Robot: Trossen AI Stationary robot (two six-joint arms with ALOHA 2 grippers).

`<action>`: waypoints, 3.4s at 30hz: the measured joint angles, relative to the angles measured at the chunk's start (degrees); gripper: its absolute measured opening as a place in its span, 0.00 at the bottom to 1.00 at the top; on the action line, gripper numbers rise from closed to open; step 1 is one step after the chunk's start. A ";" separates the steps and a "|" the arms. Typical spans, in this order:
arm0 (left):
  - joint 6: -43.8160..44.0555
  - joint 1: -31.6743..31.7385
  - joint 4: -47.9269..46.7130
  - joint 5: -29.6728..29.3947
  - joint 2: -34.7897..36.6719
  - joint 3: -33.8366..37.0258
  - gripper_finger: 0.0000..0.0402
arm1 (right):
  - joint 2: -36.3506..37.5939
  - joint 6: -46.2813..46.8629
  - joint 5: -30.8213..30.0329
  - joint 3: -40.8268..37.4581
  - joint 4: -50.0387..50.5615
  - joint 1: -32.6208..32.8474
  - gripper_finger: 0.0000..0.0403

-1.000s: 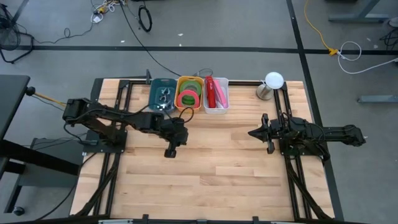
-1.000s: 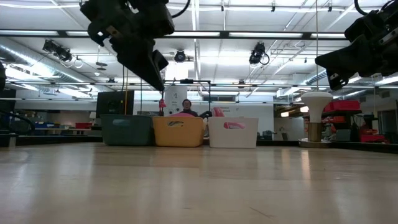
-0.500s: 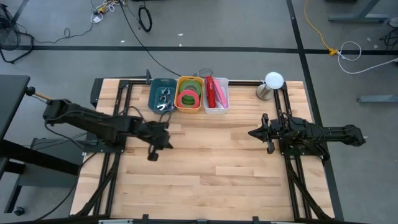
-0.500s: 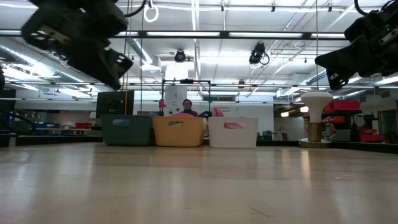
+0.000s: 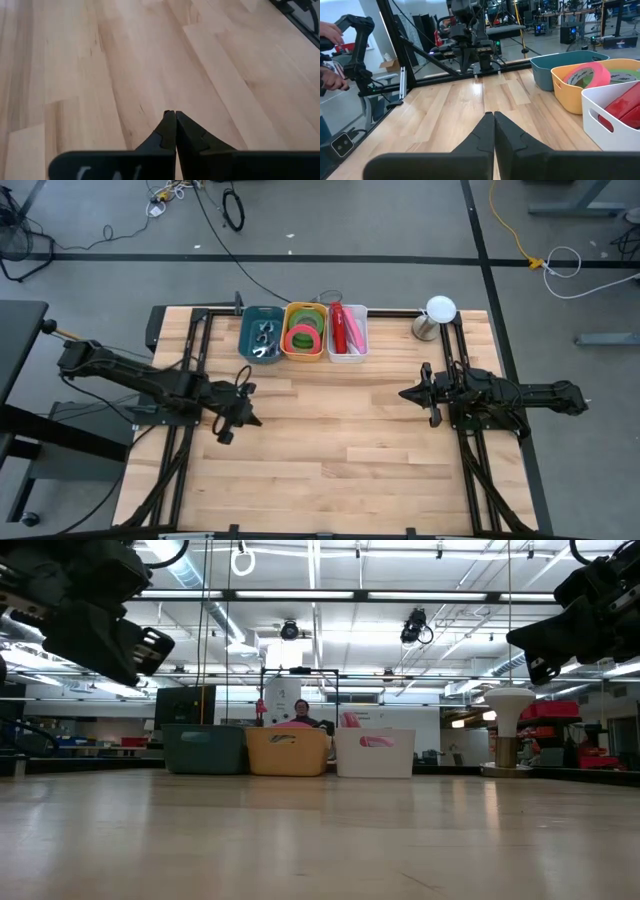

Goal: Pick and place Stapler, Stapler remover, tape
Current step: Return to Home Position

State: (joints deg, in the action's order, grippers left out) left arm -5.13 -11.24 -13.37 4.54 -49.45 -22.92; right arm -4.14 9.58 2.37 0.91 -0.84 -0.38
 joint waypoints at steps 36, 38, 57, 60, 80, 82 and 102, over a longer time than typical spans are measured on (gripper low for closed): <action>2.97 -0.18 0.24 -0.44 27.92 16.69 0.00 | -0.01 0.01 0.02 0.00 0.01 0.00 0.02; 2.97 -0.18 0.31 -0.47 29.51 17.61 0.00 | 0.00 0.00 0.02 0.01 0.02 0.01 0.02; 1.44 5.78 1.36 -1.97 38.55 18.05 0.00 | 0.00 0.02 0.00 0.00 0.02 0.02 0.02; 1.45 6.90 1.33 -1.97 40.08 18.05 0.00 | 0.00 0.00 0.02 0.00 0.00 0.02 0.02; 1.44 8.61 1.17 -1.97 48.45 18.10 0.00 | 0.00 0.00 0.01 0.00 0.02 0.01 0.02; 1.46 8.61 1.12 -1.97 49.17 18.10 0.00 | 0.00 0.00 0.00 0.00 0.02 0.02 0.02; 15.37 8.50 0.79 1.01 49.36 18.16 0.01 | 0.00 0.01 0.00 0.01 0.01 0.01 0.02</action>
State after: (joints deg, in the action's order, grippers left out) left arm 10.25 -2.74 -12.58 5.55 -0.09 -4.75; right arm -4.14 9.59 2.37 0.92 -0.83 -0.37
